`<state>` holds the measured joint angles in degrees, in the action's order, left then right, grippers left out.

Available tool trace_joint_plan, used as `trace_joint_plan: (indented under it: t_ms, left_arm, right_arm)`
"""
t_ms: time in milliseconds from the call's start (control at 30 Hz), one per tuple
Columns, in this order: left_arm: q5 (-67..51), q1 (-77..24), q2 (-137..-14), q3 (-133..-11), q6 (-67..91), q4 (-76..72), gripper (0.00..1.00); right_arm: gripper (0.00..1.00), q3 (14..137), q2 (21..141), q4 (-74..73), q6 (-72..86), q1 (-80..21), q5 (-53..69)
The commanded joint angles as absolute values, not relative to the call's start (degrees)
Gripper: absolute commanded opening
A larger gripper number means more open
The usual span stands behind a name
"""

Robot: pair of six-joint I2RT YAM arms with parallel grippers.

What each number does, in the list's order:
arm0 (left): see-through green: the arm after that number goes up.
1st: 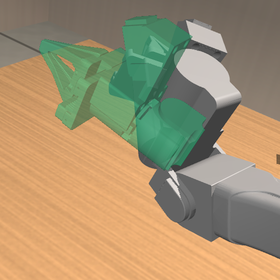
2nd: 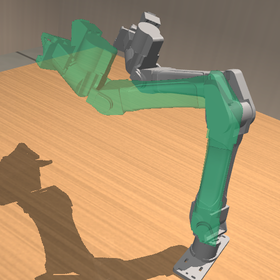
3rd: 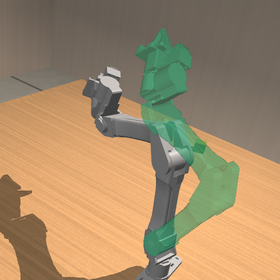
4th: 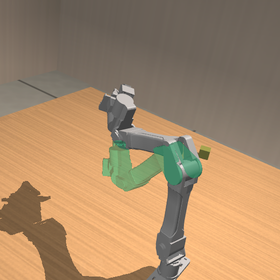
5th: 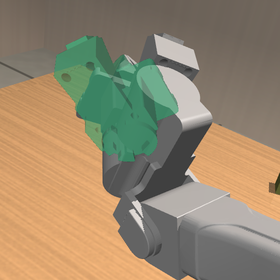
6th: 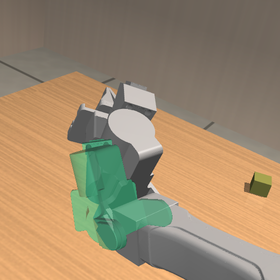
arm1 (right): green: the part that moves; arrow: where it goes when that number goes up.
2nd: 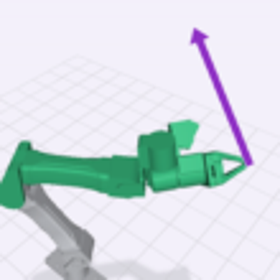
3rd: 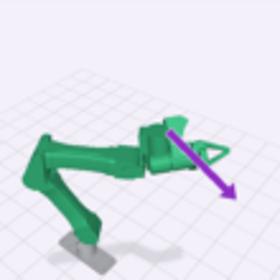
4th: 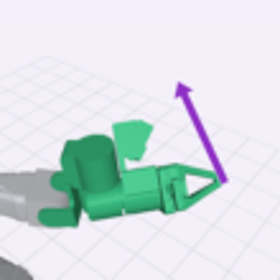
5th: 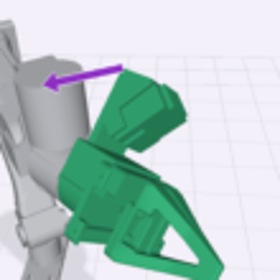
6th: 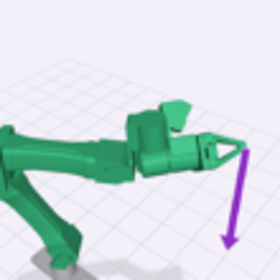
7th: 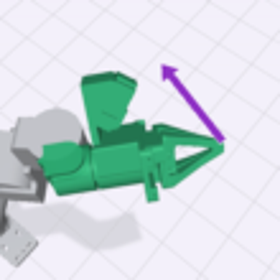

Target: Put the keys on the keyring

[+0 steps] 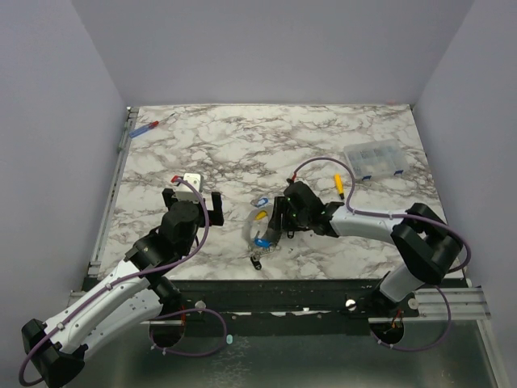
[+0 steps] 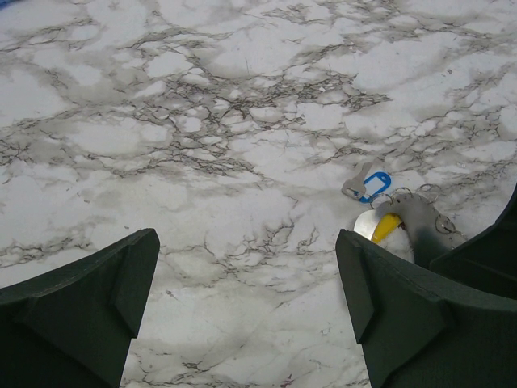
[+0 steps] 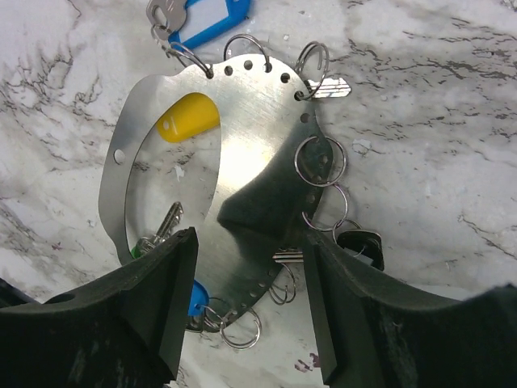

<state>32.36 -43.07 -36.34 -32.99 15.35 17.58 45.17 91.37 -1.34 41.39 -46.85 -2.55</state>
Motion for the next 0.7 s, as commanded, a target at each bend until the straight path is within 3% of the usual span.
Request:
trace_joint_plan:
  t_ms: [0, 333, 667]
  left_arm:
    - [31.81, -42.77, -36.11, -33.05, 14.77, 16.16, 0.99]
    - [31.86, -42.80, -35.70, -32.91, 14.70, 16.11, 0.99]
    - [32.47, -42.78, -35.48, -32.96, 14.66, 16.17, 0.99]
  right_arm:
    - [0.63, 45.07, 89.79, -6.39, 39.13, -46.58, -3.03]
    - [0.66, 44.05, 90.11, -7.28, 36.21, -45.36, -5.45]
    - [0.71, 52.85, 92.54, -21.51, 20.74, -45.35, -13.58]
